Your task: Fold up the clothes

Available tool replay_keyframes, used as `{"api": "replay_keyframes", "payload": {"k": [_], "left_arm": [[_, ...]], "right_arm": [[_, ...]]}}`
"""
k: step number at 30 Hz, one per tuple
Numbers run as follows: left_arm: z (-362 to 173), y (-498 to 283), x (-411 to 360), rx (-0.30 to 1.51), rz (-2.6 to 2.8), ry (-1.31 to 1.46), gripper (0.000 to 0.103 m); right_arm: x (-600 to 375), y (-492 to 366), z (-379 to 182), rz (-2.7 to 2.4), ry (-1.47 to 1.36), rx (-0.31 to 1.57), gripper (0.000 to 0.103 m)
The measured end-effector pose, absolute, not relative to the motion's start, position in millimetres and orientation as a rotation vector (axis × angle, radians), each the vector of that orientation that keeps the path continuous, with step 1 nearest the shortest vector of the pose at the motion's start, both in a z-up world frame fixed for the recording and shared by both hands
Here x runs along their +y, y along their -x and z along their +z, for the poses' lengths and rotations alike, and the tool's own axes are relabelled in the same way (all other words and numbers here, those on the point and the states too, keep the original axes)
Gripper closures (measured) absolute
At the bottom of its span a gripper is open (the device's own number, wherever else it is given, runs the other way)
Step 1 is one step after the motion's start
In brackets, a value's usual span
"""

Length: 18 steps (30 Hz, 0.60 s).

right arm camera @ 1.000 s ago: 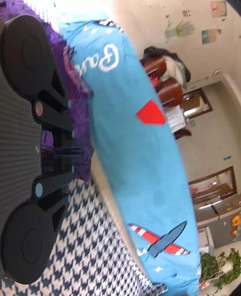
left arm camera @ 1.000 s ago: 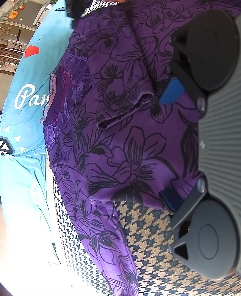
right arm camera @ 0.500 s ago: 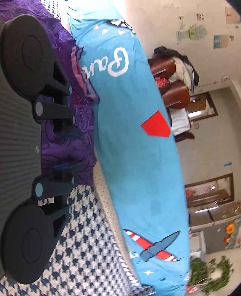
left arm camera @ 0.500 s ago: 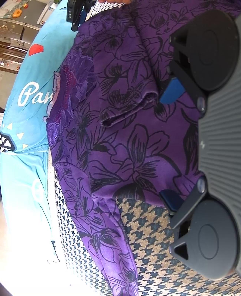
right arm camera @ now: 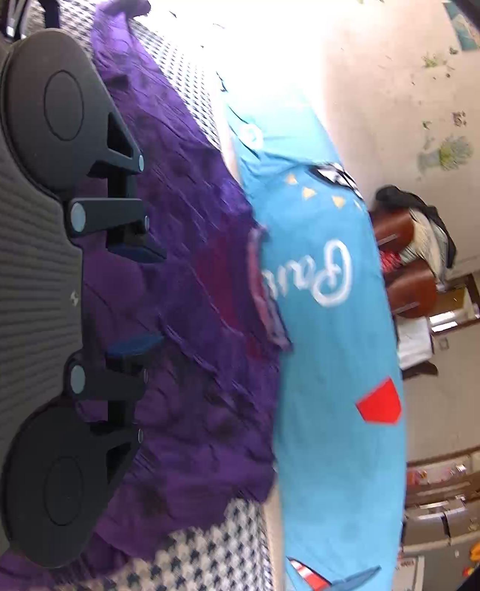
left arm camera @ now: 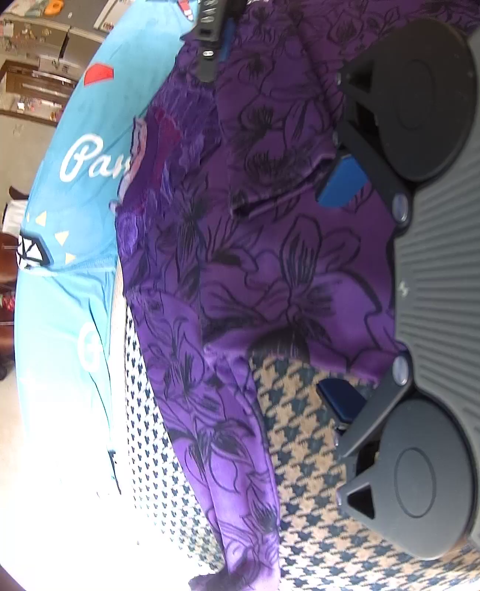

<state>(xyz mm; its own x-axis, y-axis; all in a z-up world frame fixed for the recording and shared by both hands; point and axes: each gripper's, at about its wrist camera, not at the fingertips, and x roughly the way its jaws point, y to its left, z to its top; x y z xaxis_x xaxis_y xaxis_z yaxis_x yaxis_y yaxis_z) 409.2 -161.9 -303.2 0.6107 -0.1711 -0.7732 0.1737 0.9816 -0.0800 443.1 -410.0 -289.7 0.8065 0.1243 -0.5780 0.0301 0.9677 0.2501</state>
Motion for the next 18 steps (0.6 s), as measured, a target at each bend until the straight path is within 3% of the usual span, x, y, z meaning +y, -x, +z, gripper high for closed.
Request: {"api": "replay_keyframes", "payload": {"k": [10, 14, 17, 18], "left_arm": [[-300, -422, -132, 0.894, -0.103, 0.067, 0.0], [-302, -425, -115, 0.908, -0.062, 0.092, 0.0], [-304, -425, -104, 0.912, -0.039, 0.097, 0.0], [-304, -425, -100, 0.911, -0.033, 0.097, 0.0]], "right_arm": [[-326, -410, -310, 0.302, -0.157, 0.705, 0.059], [-299, -400, -318, 0.35, -0.07, 0.716, 0.042], [-287, -398, -325, 0.338, 0.004, 0.711, 0.043], [-283, -397, -327, 0.322, 0.046, 0.702, 0.047]]}}
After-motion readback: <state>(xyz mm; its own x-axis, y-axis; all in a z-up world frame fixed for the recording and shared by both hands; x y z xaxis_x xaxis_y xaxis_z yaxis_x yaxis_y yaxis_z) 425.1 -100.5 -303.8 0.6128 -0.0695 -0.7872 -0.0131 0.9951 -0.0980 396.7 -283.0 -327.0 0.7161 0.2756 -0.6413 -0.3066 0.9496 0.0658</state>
